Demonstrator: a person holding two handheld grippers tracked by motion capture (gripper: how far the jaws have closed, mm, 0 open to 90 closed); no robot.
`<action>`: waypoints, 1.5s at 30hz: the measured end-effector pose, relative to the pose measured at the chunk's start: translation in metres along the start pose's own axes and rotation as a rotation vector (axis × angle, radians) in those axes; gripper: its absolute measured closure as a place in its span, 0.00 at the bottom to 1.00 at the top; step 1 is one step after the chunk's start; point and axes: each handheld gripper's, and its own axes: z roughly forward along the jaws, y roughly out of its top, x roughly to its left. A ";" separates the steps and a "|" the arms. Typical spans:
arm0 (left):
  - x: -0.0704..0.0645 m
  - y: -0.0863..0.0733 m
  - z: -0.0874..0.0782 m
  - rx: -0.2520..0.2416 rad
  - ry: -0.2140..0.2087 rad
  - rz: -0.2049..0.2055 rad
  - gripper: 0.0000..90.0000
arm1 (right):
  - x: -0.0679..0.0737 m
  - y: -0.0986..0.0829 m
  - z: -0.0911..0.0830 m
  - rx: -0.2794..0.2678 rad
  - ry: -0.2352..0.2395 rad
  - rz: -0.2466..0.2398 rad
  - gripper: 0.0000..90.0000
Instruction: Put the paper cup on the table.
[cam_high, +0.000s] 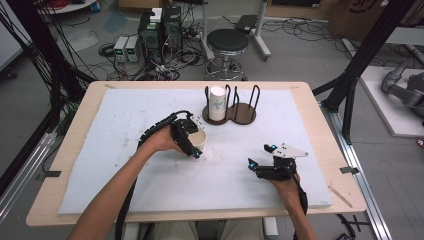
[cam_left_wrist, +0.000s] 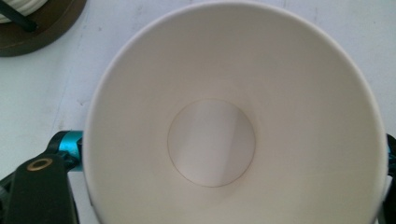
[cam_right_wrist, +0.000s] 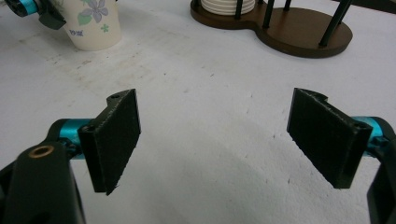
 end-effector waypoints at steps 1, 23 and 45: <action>0.000 -0.001 -0.001 0.005 -0.002 -0.005 0.18 | 0.000 0.000 0.000 -0.002 0.000 -0.003 0.20; -0.025 -0.086 -0.065 -0.233 0.069 -0.102 0.19 | -0.001 -0.001 -0.001 -0.011 0.003 0.007 0.20; -0.083 -0.182 -0.074 -0.713 0.400 -0.336 0.18 | -0.001 -0.002 -0.002 -0.028 0.002 -0.002 0.20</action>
